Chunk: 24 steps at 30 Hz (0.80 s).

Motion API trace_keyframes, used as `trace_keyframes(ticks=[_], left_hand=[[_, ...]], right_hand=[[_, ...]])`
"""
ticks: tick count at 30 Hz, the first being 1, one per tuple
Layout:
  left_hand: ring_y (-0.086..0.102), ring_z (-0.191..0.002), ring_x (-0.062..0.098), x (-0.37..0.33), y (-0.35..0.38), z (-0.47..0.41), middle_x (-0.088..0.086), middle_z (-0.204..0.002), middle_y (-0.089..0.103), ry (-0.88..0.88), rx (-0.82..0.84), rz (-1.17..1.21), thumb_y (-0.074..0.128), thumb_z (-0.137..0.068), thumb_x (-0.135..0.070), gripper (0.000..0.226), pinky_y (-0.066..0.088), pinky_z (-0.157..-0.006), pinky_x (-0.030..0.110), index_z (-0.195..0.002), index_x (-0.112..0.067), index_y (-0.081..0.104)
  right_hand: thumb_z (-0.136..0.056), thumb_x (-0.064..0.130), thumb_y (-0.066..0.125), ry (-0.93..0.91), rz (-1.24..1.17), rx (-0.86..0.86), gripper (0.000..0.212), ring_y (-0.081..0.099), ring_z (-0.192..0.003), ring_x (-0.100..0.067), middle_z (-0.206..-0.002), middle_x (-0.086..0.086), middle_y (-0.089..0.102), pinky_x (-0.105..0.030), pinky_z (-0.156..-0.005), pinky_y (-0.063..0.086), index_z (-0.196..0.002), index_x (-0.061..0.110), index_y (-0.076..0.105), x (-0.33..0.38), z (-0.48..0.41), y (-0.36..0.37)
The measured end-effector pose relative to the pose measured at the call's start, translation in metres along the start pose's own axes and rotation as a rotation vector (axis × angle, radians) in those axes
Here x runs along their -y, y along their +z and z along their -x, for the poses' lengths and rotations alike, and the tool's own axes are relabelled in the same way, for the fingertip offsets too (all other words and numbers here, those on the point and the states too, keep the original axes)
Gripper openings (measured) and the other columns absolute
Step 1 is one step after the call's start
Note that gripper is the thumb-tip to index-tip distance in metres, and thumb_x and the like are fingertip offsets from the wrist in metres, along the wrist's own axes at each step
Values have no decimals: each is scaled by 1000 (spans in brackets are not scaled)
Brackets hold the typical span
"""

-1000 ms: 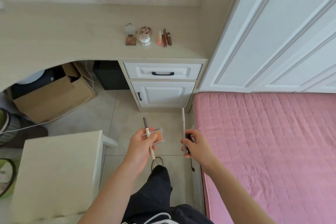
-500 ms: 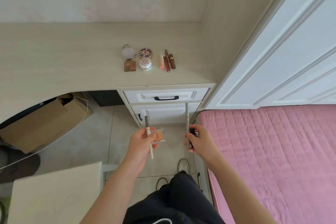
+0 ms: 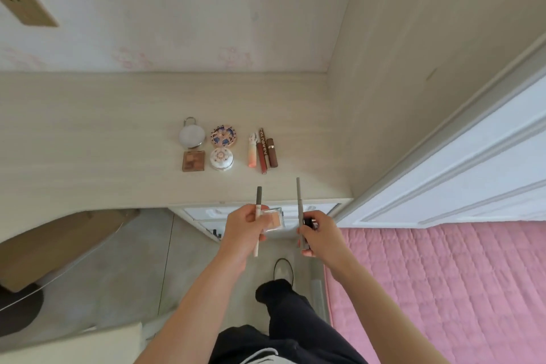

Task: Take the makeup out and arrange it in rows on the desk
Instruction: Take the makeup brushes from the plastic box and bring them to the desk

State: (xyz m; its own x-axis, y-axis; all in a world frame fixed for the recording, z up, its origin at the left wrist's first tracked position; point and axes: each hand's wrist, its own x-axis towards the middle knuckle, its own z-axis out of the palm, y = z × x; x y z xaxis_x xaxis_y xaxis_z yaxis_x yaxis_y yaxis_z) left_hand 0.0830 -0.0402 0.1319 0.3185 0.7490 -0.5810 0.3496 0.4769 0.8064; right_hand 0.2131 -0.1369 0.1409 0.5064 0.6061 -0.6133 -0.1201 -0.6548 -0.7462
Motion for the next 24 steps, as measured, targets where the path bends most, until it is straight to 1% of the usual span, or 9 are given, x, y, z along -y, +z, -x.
trace_keyframes(ticks=[3,6,9,11,15,18,21,24], left_hand=[[59,-67,15,-23,20,-31,1,-76,67,12,-14,-42,65,-84,-6,10,48,-55,25,-86,-16,68],[57,-60,12,-39,36,-59,2,-71,64,19,-12,-82,68,-82,-9,3,48,-51,22,-84,-11,67],[61,-67,14,-50,49,-81,1,-76,67,-8,-12,-106,68,-83,-11,4,47,-52,22,-86,-12,67],[63,-73,15,-56,56,-94,-1,-79,67,-32,-5,-119,68,-84,-11,6,45,-53,22,-89,-14,66],[62,-79,19,-66,71,-120,4,-87,65,-59,4,-205,63,-86,-10,11,46,-53,23,-97,-8,64],[61,-74,17,-75,82,-137,5,-85,64,-77,15,-213,62,-86,-8,10,49,-54,23,-96,-6,64],[61,-72,18,-82,89,-153,6,-83,63,-87,26,-266,63,-86,-10,8,53,-58,26,-94,-6,64],[61,-68,16,-88,93,-169,4,-83,63,-97,42,-313,61,-88,-12,1,51,-53,22,-89,-11,61]], right_hand=[[-90,-1,50,6,56,14,21,57,-65,-20,-77,-11,61,-42,-68,57,-107,8,58,20,-32,-13],[-89,-1,49,17,85,25,23,57,-64,-22,-78,-13,60,-38,-63,55,-109,6,57,36,-61,-25],[-88,-3,48,25,94,15,24,56,-65,-24,-80,-14,59,-36,-61,52,-109,4,57,48,-87,-35],[-88,-3,49,30,109,10,23,57,-66,-23,-82,-14,60,-35,-61,54,-108,4,57,54,-100,-38],[-89,0,49,60,140,-15,24,57,-66,-21,-86,-12,60,-33,-63,54,-112,7,56,61,-122,-43],[-89,1,48,83,156,-64,26,57,-65,-20,-90,-12,61,-32,-60,55,-113,8,56,64,-140,-44],[-90,1,47,101,164,-107,24,56,-63,-20,-90,-12,62,-29,-54,53,-111,9,55,67,-155,-44],[-90,2,46,117,174,-144,21,56,-65,-22,-94,-13,63,-30,-56,52,-106,11,56,69,-167,-40]])
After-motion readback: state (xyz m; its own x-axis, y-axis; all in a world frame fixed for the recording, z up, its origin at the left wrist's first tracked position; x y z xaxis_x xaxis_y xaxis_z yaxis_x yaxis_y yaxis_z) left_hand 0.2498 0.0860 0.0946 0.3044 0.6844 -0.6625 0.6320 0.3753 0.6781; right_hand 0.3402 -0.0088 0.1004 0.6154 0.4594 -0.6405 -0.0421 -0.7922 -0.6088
